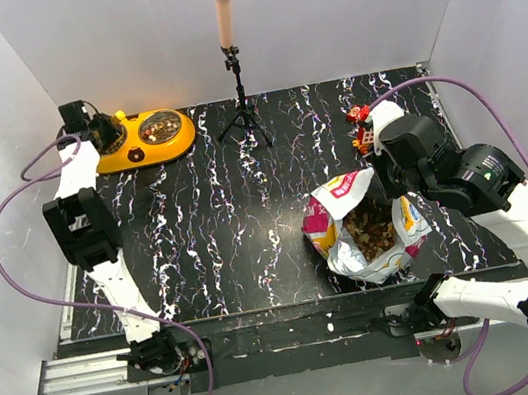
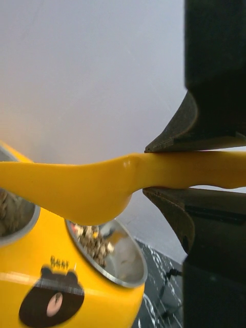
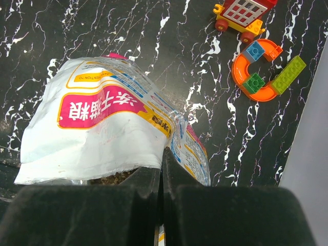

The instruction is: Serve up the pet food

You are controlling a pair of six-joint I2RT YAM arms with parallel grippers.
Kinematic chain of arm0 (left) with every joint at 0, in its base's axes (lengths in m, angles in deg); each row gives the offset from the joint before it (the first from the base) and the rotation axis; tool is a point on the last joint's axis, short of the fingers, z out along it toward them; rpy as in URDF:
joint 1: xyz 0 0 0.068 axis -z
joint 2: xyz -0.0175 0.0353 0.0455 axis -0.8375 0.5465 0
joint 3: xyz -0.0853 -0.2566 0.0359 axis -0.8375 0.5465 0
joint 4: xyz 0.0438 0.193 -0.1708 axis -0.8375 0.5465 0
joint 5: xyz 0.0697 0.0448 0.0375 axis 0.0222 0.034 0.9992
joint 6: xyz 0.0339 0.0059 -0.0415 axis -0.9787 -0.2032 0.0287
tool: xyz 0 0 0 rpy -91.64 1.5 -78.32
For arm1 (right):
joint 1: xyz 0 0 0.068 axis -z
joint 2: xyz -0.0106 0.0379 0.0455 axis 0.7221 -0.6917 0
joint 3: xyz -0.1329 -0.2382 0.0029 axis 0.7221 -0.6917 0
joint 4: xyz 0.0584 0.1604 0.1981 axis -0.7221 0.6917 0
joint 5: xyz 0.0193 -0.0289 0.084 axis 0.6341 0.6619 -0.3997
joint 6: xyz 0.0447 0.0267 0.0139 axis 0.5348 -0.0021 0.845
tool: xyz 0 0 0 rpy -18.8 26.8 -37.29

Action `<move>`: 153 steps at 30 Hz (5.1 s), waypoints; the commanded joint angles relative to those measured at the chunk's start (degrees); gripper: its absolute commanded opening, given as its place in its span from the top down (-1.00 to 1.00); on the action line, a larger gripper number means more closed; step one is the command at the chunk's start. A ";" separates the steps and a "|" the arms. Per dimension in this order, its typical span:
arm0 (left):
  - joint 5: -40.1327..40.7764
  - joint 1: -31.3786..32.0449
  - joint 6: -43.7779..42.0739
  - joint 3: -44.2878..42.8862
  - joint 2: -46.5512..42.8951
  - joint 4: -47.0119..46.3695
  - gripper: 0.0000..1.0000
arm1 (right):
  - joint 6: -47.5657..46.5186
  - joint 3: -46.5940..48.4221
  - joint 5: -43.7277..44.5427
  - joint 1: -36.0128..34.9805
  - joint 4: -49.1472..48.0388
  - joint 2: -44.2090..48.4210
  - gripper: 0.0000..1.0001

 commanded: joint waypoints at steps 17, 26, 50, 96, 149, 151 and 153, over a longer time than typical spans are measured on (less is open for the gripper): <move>-0.35 -0.36 32.56 2.53 -6.00 2.15 1.00 | 0.41 5.41 3.74 0.62 -12.56 3.17 0.97; -0.70 -0.71 33.88 2.56 -5.75 1.36 1.00 | 0.06 6.02 3.48 0.62 -12.47 3.17 0.97; -7.82 0.17 19.49 2.45 -12.06 0.22 1.00 | 1.73 6.90 1.98 0.62 -12.38 2.12 0.97; -35.78 46.22 -36.95 30.78 -52.51 19.63 1.00 | 7.35 31.69 -12.69 3.87 -16.51 -21.62 0.97; -7.48 55.02 1.37 71.97 -36.33 -34.49 1.00 | 13.77 35.56 -18.93 -5.00 -16.34 -22.76 0.97; -7.12 54.40 -3.96 71.89 -36.94 -31.18 1.00 | 13.60 34.94 -18.59 -5.09 -16.07 -21.80 0.97; -6.68 52.21 -13.35 69.18 -38.17 -25.22 1.00 | 12.90 33.02 -17.71 -5.18 -16.51 -20.57 0.97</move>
